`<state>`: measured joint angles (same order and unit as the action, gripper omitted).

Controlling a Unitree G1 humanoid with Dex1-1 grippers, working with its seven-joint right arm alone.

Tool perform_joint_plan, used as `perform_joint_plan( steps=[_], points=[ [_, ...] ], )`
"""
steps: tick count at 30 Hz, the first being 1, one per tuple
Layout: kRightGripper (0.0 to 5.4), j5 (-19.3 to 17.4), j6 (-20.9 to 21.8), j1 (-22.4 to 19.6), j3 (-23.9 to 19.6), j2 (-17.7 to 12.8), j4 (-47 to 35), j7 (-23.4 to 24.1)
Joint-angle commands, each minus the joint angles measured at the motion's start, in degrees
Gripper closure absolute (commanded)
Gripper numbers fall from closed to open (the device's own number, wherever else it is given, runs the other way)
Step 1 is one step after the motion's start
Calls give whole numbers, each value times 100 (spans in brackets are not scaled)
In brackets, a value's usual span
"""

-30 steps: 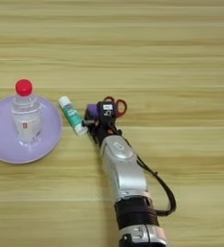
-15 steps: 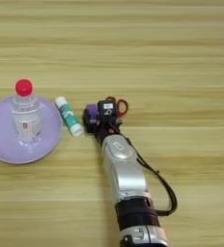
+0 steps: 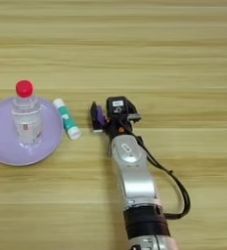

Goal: Move the objects on the table

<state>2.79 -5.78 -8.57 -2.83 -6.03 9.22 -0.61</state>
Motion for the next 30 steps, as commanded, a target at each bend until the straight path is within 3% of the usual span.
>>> perform_joint_plan(
  steps=[1, 5, 12, 30],
  points=[
    [35, -14, 119, -242, 9, -81, -422, -63],
    [2, -10, 95, -187, 65, -65, -482, -117],
    [2, 91, -47, 139, 361, -153, -1034, -439],
    [2, 467, -1192, 971, 879, -709, -2594, -1298]
  ],
)
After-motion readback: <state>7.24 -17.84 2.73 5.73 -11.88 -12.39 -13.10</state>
